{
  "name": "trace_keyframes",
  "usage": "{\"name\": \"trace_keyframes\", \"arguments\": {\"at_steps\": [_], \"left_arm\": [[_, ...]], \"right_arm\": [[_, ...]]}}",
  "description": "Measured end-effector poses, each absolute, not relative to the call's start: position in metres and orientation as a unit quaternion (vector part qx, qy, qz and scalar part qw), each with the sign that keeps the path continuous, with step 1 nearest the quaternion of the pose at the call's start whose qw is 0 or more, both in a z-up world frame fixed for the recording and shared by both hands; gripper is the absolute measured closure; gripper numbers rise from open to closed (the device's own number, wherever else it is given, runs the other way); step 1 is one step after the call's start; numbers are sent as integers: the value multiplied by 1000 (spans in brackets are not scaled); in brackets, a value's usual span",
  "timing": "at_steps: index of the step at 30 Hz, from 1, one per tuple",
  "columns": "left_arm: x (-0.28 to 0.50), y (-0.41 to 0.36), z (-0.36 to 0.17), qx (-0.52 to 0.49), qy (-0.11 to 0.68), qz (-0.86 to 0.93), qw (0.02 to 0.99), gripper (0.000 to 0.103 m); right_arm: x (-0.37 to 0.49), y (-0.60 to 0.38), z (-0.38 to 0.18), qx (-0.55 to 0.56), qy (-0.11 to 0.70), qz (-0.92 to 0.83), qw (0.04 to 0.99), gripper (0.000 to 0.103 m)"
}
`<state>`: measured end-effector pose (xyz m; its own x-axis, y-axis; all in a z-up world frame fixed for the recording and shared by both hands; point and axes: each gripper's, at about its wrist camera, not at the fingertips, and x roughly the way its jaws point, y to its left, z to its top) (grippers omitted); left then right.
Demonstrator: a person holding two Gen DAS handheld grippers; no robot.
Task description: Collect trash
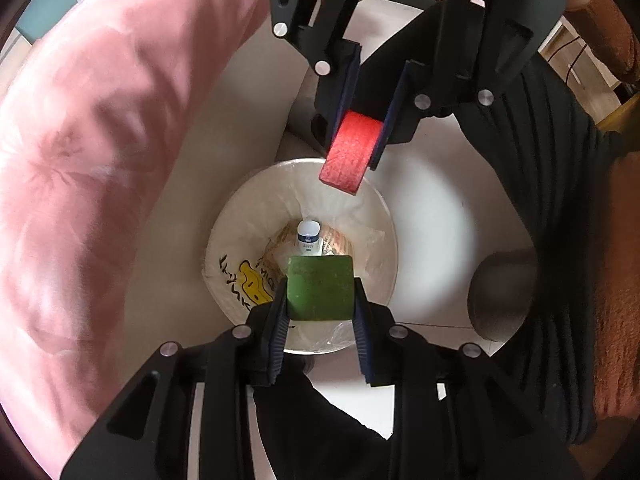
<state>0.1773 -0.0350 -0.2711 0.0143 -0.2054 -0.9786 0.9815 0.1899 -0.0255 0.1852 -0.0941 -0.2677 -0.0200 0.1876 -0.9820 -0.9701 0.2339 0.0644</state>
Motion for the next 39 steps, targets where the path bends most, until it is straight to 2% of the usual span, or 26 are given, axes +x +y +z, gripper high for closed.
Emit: {"name": "trace_keyframes", "arguments": {"at_steps": [7, 8, 9, 10, 11, 12, 15, 39], "left_arm": [[179, -37, -279, 397, 489, -497, 596, 70], [178, -36, -278, 395, 492, -498, 595, 64], [177, -36, -279, 397, 490, -501, 592, 52], [176, -36, -280, 400, 488, -501, 592, 40], [176, -36, -280, 399, 486, -499, 596, 18], [177, -35, -280, 394, 488, -501, 596, 7], [179, -35, -278, 388, 485, -498, 606, 4], [162, -42, -251, 420, 463, -484, 612, 4]], "right_arm": [[188, -93, -274, -376, 520, 482, 596, 82], [188, -94, -276, -372, 526, 482, 594, 79], [187, -94, -278, -371, 531, 484, 589, 73], [183, -93, -280, -371, 530, 483, 590, 41], [183, -94, -279, -373, 522, 476, 602, 13], [185, -95, -278, -371, 517, 472, 610, 12], [189, -97, -277, -364, 517, 459, 625, 8], [180, -105, -259, -377, 518, 424, 640, 7]]}}
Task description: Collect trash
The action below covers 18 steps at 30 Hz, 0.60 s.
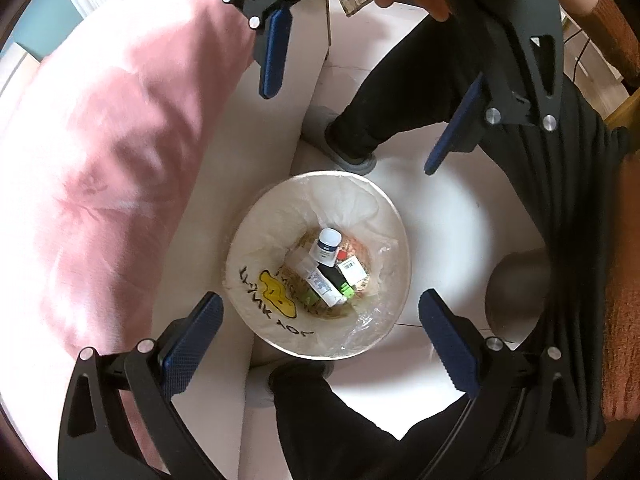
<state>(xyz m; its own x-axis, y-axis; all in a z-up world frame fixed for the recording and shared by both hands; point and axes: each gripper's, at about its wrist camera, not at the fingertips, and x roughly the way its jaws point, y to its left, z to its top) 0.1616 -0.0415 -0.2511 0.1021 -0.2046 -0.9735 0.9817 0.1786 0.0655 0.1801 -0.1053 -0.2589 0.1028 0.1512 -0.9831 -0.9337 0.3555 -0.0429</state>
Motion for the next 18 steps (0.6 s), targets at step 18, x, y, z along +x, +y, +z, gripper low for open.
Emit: {"name": "trace_keyframes", "arguments": {"at_steps": [18], "left_arm": [[157, -30, -169, 381, 406, -381, 738, 4]], "right_arm": [[158, -129, -165, -366, 449, 362, 731, 7]]}}
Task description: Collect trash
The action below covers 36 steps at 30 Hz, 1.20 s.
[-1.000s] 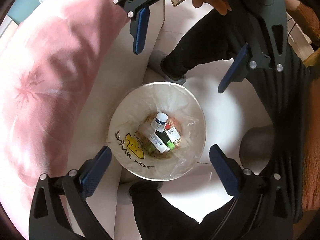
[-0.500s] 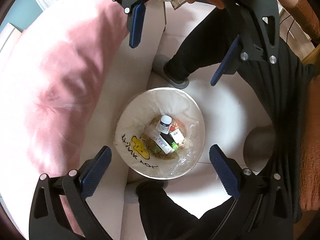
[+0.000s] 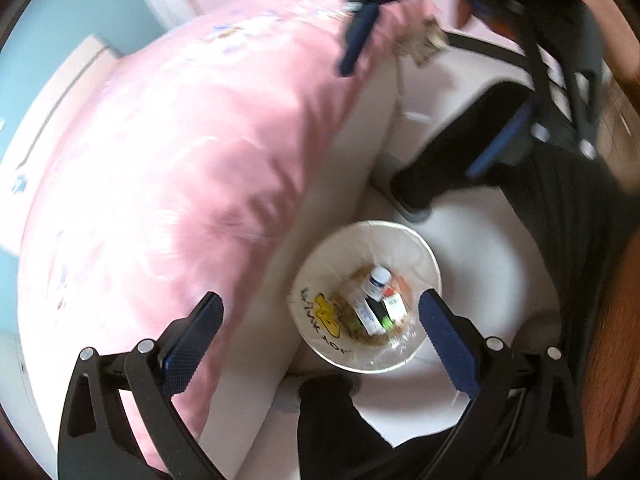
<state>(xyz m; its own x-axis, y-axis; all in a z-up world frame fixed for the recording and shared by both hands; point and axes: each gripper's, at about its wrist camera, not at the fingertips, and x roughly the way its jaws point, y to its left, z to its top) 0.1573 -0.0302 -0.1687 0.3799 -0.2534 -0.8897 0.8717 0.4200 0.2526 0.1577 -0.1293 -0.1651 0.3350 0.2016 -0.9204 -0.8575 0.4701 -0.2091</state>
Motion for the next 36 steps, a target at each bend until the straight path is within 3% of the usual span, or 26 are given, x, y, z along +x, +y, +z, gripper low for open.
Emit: {"name": "trace_keyframes", "arguments": {"at_steps": [11, 22, 36], "left_arm": [[150, -11, -122, 227, 420, -237, 846, 4], [95, 10, -80, 49, 421, -96, 901, 4], [14, 26, -37, -8, 365, 28, 931, 4]], "right_arm": [[138, -148, -107, -251, 420, 250, 836, 7], [104, -174, -74, 7, 445, 110, 889, 7], [-1, -155, -28, 42, 367, 29, 929, 7]]}}
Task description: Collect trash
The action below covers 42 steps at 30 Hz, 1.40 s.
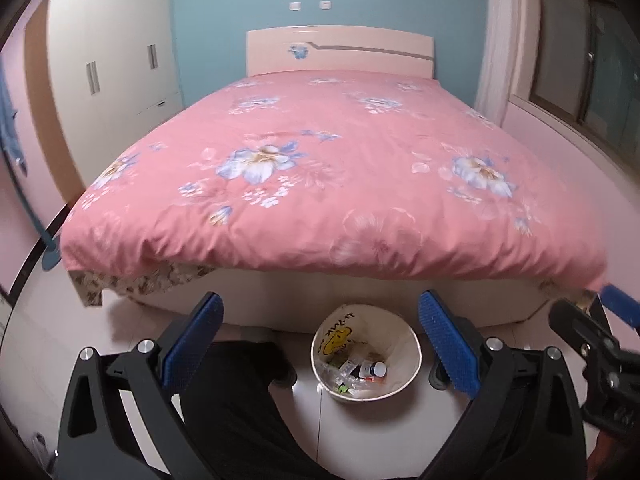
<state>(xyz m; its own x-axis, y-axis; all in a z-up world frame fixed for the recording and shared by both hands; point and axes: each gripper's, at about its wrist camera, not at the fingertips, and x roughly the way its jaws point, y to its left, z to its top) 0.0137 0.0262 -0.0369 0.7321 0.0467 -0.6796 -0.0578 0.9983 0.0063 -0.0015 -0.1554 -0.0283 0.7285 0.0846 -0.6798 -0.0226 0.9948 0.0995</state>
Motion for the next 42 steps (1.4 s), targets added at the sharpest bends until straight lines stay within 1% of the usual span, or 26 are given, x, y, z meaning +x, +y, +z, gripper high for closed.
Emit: {"name": "trace_keyframes", "arguments": {"at_steps": [7, 13, 20, 29, 42], "left_arm": [[-2, 27, -24, -5, 350, 27, 936, 4], [-2, 19, -27, 5, 367, 4, 930, 4], [-8, 17, -22, 3, 359, -7, 933, 4], [-7, 10, -20, 21, 363, 0, 931, 4], [-13, 9, -15, 43, 347, 18, 937, 4]], "right_arm": [[-25, -144, -23, 20, 355, 10, 935, 7], [-32, -147, -15, 26, 346, 9, 938, 7], [-35, -150, -8, 31, 341, 10, 940, 7], [-36, -149, -5, 26, 340, 1, 940, 7], [-38, -148, -5, 33, 340, 2, 940, 7]]}}
